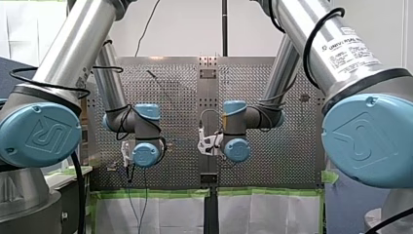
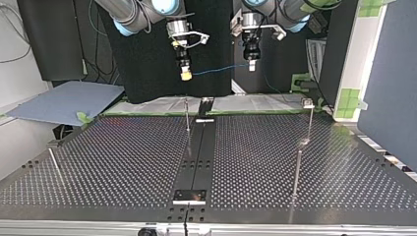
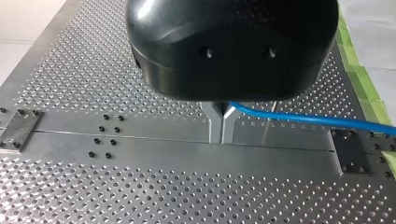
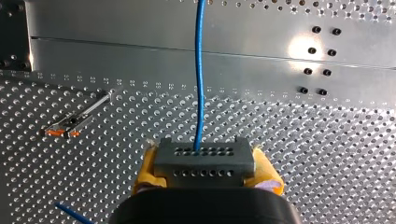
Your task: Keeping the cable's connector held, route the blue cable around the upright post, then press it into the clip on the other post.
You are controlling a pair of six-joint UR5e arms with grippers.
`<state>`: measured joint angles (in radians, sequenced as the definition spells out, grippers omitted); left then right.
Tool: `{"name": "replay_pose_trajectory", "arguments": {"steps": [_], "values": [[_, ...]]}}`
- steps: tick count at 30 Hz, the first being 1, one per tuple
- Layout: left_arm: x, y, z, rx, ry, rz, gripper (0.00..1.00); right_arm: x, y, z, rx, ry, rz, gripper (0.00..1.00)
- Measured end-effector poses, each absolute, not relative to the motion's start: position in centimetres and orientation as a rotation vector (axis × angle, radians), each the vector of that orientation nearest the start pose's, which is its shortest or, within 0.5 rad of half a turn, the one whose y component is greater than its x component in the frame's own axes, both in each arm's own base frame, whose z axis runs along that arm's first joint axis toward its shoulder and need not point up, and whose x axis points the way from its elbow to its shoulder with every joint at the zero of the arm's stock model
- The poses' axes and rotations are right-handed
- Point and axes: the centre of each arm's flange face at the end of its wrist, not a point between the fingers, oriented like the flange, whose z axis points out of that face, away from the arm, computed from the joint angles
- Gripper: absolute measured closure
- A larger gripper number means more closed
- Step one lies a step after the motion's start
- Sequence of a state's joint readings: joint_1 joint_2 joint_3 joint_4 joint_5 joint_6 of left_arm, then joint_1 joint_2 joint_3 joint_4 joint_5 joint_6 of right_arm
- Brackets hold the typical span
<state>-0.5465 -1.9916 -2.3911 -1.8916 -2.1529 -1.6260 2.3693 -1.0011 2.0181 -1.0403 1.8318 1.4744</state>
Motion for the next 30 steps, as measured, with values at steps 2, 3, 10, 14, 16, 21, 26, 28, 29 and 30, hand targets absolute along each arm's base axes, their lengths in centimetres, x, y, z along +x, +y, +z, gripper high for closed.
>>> {"name": "replay_pose_trajectory", "arguments": {"steps": [2, 3, 10, 14, 16, 21, 26, 28, 29, 30], "values": [[28.8, -26.7, 8.0, -0.075, 1.562, -0.019, 1.00, 45.8, -29.6, 8.9, 1.590, -0.811, 1.544, 1.00], [28.8, -26.7, 8.0, -0.075, 1.562, -0.019, 1.00, 45.8, -29.6, 8.9, 1.590, -0.811, 1.544, 1.00], [28.8, -26.7, 8.0, -0.075, 1.562, -0.019, 1.00, 45.8, -29.6, 8.9, 1.590, -0.810, 1.544, 1.00], [28.8, -26.7, 8.0, -0.075, 1.562, -0.019, 1.00, 45.8, -29.6, 8.9, 1.590, -0.811, 1.544, 1.00], [28.8, -26.7, 8.0, -0.075, 1.562, -0.019, 1.00, 45.8, -29.6, 8.9, 1.590, -0.811, 1.544, 1.00], [28.8, -26.6, 7.9, -0.075, 1.566, -0.015, 1.00, 45.8, -29.5, 8.9, 1.591, -0.811, 1.544, 1.00], [28.7, -26.0, 6.4, -0.061, 1.612, 0.016, 1.00, 45.7, -29.5, 8.9, 1.591, -0.811, 1.543, 1.00], [28.5, -25.8, 5.6, -0.053, 1.632, 0.027, 1.00, 45.7, -29.5, 8.9, 1.591, -0.811, 1.543, 1.00], [28.4, -25.8, 5.3, -0.049, 1.640, 0.031, 1.00, 45.8, -29.5, 8.9, 1.591, -0.811, 1.543, 1.00], [28.3, -25.7, 5.0, -0.046, 1.647, 0.035, 1.00, 45.8, -29.5, 8.9, 1.591, -0.811, 1.543, 1.00]]}}
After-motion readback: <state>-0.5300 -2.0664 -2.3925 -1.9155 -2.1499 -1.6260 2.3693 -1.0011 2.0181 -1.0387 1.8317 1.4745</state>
